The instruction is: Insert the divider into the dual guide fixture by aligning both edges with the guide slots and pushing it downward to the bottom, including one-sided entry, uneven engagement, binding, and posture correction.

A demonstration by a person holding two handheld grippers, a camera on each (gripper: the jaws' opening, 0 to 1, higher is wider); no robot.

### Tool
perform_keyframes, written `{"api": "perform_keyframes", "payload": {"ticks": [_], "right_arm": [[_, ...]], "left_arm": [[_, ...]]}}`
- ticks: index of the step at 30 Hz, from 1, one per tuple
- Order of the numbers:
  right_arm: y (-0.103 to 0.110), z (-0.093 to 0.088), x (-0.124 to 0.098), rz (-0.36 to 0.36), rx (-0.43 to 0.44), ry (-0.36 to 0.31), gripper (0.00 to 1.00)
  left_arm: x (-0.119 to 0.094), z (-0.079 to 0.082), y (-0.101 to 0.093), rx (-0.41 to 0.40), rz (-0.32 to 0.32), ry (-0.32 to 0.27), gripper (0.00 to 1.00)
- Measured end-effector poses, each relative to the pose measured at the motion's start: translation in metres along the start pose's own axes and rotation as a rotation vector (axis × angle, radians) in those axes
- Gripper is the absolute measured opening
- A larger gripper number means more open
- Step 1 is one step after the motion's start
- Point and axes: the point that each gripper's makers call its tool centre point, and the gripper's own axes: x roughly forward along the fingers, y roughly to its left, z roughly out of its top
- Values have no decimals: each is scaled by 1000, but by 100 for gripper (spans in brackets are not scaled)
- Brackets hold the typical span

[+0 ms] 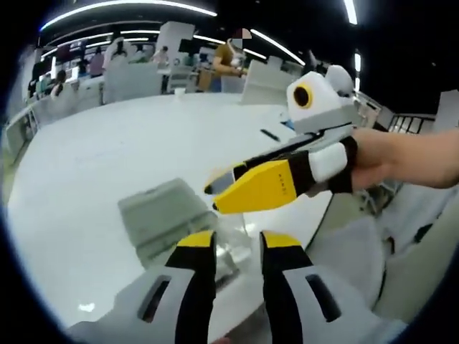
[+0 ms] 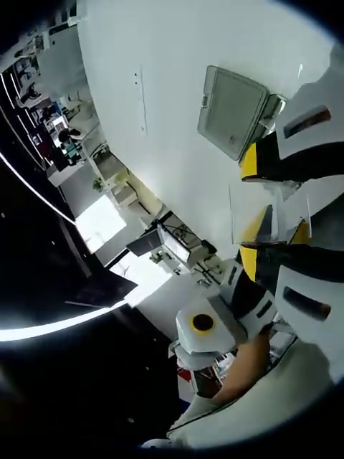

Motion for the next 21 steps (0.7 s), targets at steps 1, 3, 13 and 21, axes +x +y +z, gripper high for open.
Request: {"api": "perform_keyframes", "payload": {"ticks": [1, 3, 13, 21], "right_arm": [[-1, 0, 0, -4, 1, -1, 29], [-1, -1, 1, -17, 6, -1, 29], [-5, -8, 8, -75, 30, 4, 29], [-9, -10, 9, -122, 42, 2, 29]], "left_arm": [[1, -2, 1, -2, 11, 7, 19], [3, -4, 5, -22, 34, 13, 18], [10, -10, 12, -72, 103, 24, 14], [13, -15, 12, -63, 134, 39, 6]]}}
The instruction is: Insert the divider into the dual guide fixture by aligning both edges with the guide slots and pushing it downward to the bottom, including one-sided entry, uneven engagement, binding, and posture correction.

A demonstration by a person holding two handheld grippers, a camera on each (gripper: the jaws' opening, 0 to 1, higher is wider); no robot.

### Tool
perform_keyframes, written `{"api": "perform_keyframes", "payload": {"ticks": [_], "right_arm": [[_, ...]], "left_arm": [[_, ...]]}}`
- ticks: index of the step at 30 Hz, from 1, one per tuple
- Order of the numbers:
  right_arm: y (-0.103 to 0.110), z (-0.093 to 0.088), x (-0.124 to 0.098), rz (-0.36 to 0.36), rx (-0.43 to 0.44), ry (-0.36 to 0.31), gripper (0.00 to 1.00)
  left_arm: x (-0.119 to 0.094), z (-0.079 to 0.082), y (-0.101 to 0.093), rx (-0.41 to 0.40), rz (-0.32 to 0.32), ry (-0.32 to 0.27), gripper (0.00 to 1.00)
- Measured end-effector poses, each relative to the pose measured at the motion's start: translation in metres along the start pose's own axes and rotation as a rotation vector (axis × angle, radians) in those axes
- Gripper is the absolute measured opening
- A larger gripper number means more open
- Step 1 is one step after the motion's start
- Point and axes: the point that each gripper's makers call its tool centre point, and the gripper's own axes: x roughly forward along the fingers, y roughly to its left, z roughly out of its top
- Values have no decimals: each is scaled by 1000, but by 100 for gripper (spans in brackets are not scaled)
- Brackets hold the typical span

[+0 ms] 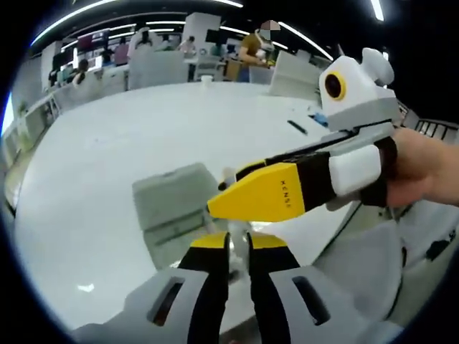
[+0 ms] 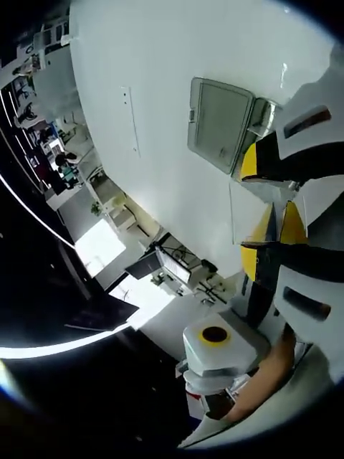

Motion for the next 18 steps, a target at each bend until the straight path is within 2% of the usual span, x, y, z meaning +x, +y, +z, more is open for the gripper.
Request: {"api": "perform_keyframes", "payload": {"ticks": [9, 18], "right_arm": [[-4, 2, 0, -45, 15, -16, 28], [-7, 2, -1, -75, 31, -20, 28]], "left_arm": [[0, 1, 5, 2, 25, 1, 6], [0, 3, 6, -20, 20, -5, 7]]}}
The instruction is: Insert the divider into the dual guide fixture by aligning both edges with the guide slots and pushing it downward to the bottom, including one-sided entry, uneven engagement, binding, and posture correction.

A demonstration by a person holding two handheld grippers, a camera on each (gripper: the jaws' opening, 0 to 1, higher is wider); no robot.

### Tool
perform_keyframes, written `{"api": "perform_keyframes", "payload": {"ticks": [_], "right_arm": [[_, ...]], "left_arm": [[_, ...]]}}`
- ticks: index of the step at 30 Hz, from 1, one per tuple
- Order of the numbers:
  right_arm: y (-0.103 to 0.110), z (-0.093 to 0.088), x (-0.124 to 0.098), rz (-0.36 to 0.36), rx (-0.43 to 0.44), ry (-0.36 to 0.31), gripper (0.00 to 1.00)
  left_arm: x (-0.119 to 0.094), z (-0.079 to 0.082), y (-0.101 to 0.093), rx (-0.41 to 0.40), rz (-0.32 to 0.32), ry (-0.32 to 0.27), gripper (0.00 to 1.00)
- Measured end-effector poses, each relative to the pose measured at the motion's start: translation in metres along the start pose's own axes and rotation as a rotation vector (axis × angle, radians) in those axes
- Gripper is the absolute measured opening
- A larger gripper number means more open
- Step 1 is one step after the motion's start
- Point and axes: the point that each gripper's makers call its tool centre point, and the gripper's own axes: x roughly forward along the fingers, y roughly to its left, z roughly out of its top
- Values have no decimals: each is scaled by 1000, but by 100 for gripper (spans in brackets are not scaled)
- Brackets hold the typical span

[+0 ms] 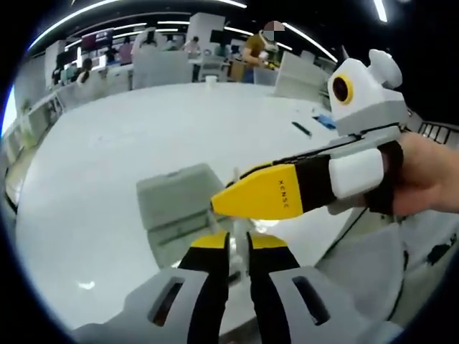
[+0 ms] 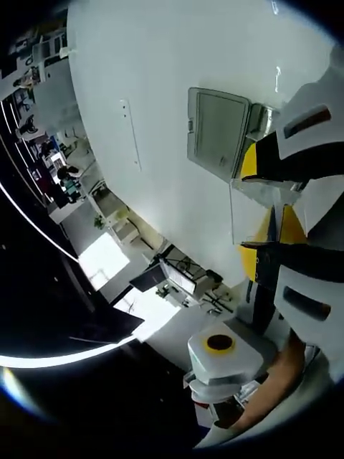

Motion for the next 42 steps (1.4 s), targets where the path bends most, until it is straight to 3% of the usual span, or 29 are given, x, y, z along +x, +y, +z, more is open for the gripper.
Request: {"api": "perform_keyframes", "payload": {"ticks": [15, 27, 39, 42], "right_arm": [[1, -5, 2, -18, 12, 11, 29], [-5, -12, 1, -35, 71, 37, 29], [-3, -20, -2, 14, 94, 40, 31], [-3, -15, -5, 31, 92, 14, 30]], "left_arm": [[0, -4, 2, 0, 0, 12, 3], [3, -10, -4, 3, -64, 70, 2], [-1, -15, 0, -20, -100, 135, 1], [-1, -15, 4, -25, -102, 136, 1]]}}
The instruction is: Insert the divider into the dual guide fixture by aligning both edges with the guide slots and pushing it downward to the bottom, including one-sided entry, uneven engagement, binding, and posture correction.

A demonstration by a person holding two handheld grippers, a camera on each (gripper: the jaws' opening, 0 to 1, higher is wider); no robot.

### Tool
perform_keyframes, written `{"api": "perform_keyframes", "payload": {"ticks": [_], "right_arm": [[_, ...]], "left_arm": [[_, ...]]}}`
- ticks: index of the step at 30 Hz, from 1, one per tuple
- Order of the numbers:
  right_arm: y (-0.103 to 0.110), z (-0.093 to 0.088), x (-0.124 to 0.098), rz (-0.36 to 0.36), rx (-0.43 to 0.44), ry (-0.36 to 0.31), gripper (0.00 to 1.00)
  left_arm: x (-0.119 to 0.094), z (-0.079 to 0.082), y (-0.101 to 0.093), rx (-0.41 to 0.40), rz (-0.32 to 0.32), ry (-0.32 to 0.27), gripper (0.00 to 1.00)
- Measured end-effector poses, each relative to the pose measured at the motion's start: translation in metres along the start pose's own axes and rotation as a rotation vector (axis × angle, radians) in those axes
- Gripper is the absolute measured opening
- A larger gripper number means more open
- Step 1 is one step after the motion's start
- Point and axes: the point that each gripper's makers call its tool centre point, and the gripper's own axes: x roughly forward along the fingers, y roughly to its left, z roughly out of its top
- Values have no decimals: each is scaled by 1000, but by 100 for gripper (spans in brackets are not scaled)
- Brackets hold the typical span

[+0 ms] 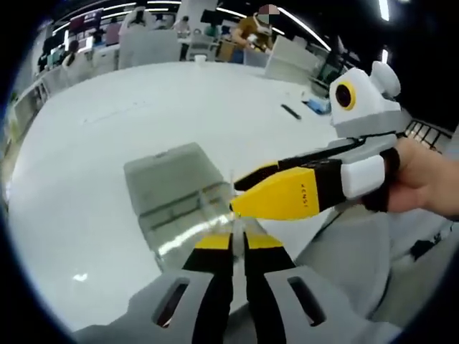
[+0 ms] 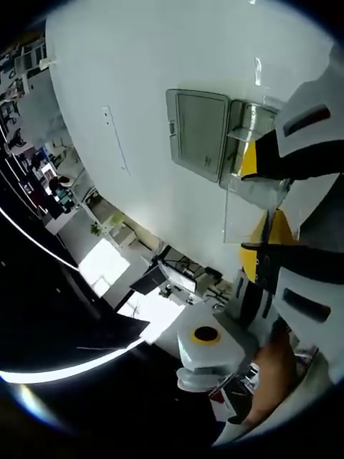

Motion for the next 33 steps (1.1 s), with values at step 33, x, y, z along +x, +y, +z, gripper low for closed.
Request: {"api": "perform_keyframes", "payload": {"ticks": [33], "right_arm": [[19, -19, -32, 104, -189, -6, 35]], "left_arm": [[-23, 2, 36, -246, -65, 108, 1]]}}
